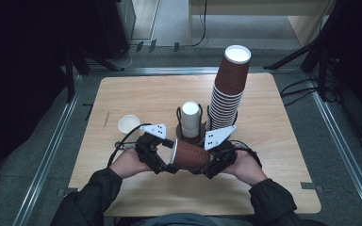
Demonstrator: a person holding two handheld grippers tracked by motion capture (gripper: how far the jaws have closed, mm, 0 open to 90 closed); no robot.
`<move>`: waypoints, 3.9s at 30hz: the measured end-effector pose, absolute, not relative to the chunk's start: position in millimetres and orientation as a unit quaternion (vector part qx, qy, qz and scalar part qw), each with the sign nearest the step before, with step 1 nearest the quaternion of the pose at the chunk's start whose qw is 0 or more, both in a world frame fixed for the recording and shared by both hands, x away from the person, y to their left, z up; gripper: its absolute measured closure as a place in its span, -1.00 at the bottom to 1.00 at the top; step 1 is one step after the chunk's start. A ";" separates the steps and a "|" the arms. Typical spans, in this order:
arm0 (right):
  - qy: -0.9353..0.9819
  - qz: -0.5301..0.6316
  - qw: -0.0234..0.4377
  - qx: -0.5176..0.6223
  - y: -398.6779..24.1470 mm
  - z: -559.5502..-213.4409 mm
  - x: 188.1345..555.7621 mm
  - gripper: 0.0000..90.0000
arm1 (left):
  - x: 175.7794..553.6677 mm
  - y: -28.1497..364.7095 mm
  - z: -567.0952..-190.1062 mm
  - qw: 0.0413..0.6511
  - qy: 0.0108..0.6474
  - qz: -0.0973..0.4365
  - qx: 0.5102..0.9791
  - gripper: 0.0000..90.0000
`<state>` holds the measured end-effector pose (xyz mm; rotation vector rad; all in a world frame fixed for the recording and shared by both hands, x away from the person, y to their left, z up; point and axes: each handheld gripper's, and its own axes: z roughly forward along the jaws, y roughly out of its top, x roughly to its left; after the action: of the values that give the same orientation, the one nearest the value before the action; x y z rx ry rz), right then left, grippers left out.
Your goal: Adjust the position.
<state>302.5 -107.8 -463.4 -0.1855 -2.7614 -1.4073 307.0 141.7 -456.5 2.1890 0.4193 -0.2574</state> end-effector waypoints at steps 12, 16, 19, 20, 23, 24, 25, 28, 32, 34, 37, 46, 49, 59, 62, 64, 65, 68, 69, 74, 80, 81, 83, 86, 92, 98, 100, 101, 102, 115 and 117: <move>-0.884 -0.464 0.019 -0.049 -101.3 -463.5 300.0 -0.57 | 302.3 137.7 -450.3 0.428 0.166 -0.077 0.885 -0.83; -0.885 -0.463 0.020 -0.049 -102.5 -463.7 300.3 -0.56 | 303.7 136.9 -450.0 0.422 0.168 -0.089 0.886 -0.79; -0.887 -0.458 0.031 -0.052 -102.2 -464.0 300.3 -0.56 | 304.1 137.2 -449.6 0.419 0.170 -0.094 0.887 -0.77; -0.886 -0.459 0.035 -0.060 -101.5 -464.5 300.6 -0.58 | 303.9 137.7 -449.0 0.418 0.169 -0.089 0.888 -0.76; -0.890 -0.446 0.052 -0.079 -100.9 -465.2 301.3 -0.62 | 304.8 140.2 -447.7 0.416 0.169 -0.092 0.889 -0.76; -0.891 -0.444 0.055 -0.079 -100.9 -465.7 302.0 -0.68 | 304.9 141.2 -447.2 0.414 0.169 -0.089 0.890 -0.76; -0.892 -0.440 0.057 -0.086 -101.2 -465.9 302.4 -0.69 | 304.8 142.5 -446.4 0.412 0.168 -0.085 0.891 -0.76; -0.896 -0.431 0.055 -0.090 -102.9 -467.7 304.5 -0.69 | 305.1 146.5 -444.7 0.410 0.170 -0.084 0.892 -0.75; -0.900 -0.422 0.051 -0.095 -104.5 -469.0 305.5 -0.69 | 305.7 151.3 -443.0 0.402 0.173 -0.075 0.896 -0.75; -0.901 -0.421 0.045 -0.095 -104.9 -469.4 306.4 -0.69 | 305.9 153.0 -442.1 0.401 0.174 -0.073 0.897 -0.75; -0.904 -0.412 0.044 -0.100 -104.9 -470.5 306.3 -0.69 | 306.2 154.2 -441.1 0.393 0.173 -0.066 0.901 -0.75; -0.911 -0.397 0.029 -0.105 -105.1 -474.5 307.9 -0.68 | 307.7 151.6 -442.6 0.338 0.172 -0.042 0.924 -0.76; -0.913 -0.393 0.030 -0.102 -105.0 -475.1 307.2 -0.66 | 307.8 149.7 -444.7 0.324 0.170 -0.035 0.930 -0.76; -0.918 -0.382 0.019 -0.104 -103.4 -478.0 307.3 -0.66 | 306.1 139.5 -451.6 0.260 0.164 -0.004 0.952 -0.76; -0.919 -0.381 0.016 -0.101 -101.6 -479.6 307.4 -0.66 | 306.1 135.6 -453.3 0.255 0.159 -0.008 0.954 -0.76; -0.920 -0.380 0.015 -0.098 -99.6 -481.2 307.2 -0.66 | 306.3 132.9 -453.6 0.254 0.156 -0.010 0.954 -0.76; -0.921 -0.378 0.019 -0.097 -98.5 -481.9 306.8 -0.66 | 306.3 131.3 -453.6 0.255 0.154 -0.011 0.954 -0.76; -0.924 -0.371 0.023 -0.092 -93.0 -484.4 305.4 -0.66 | 305.4 127.0 -453.1 0.258 0.148 -0.014 0.955 -0.76; -0.925 -0.370 0.023 -0.089 -91.5 -484.9 305.1 -0.66 | 305.1 125.9 -452.6 0.257 0.145 -0.014 0.955 -0.76; -0.929 -0.360 0.025 -0.081 -82.3 -489.6 302.4 -0.66 | 300.3 119.6 -450.6 0.259 0.128 -0.014 0.957 -0.76; -0.930 -0.359 0.034 -0.067 -76.0 -492.3 300.2 -0.64 | 297.1 115.7 -448.5 0.265 0.121 -0.012 0.956 -0.77; -0.931 -0.357 0.034 -0.069 -75.3 -492.2 299.3 -0.64 | 296.5 114.8 -448.8 0.264 0.120 -0.014 0.957 -0.77; -0.931 -0.358 0.036 -0.065 -74.0 -492.2 299.2 -0.56 | 295.4 113.2 -449.9 0.261 0.115 -0.013 0.958 -0.78; -0.933 -0.351 0.035 -0.064 -74.1 -493.1 298.4 -0.54 | 295.7 112.6 -451.4 0.258 0.115 -0.017 0.959 -0.79; -0.935 -0.346 0.046 -0.060 -73.3 -492.8 297.9 -0.53 | 295.3 113.1 -452.3 0.262 0.120 -0.028 0.957 -0.81; -0.935 -0.347 0.034 -0.059 -76.6 -489.3 298.1 -0.54 | 296.5 116.8 -453.5 0.287 0.114 -0.025 0.951 -1.00; -0.935 -0.348 0.029 -0.063 -79.0 -489.2 299.5 -0.54 | 296.9 118.7 -453.9 0.294 0.117 -0.025 0.948 -1.00; -0.935 -0.348 0.027 -0.064 -80.4 -488.9 300.4 -0.54 | 297.1 120.0 -453.8 0.295 0.120 -0.026 0.948 -1.00; -0.934 -0.350 0.026 -0.066 -82.0 -488.2 301.2 -0.54 | 297.4 120.7 -453.5 0.294 0.120 -0.025 0.948 -1.00; -0.927 -0.367 0.016 -0.077 -98.3 -481.4 305.5 -0.54 | 300.4 139.7 -458.4 0.320 0.149 -0.019 0.936 -1.00; -0.926 -0.369 0.014 -0.079 -100.3 -480.6 306.0 -0.54 | 302.5 142.2 -459.8 0.324 0.153 -0.027 0.933 -1.00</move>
<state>306.0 -100.3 -480.6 -0.2447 -2.8831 -1.1494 302.5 142.2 -459.8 2.4485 0.4018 -0.0710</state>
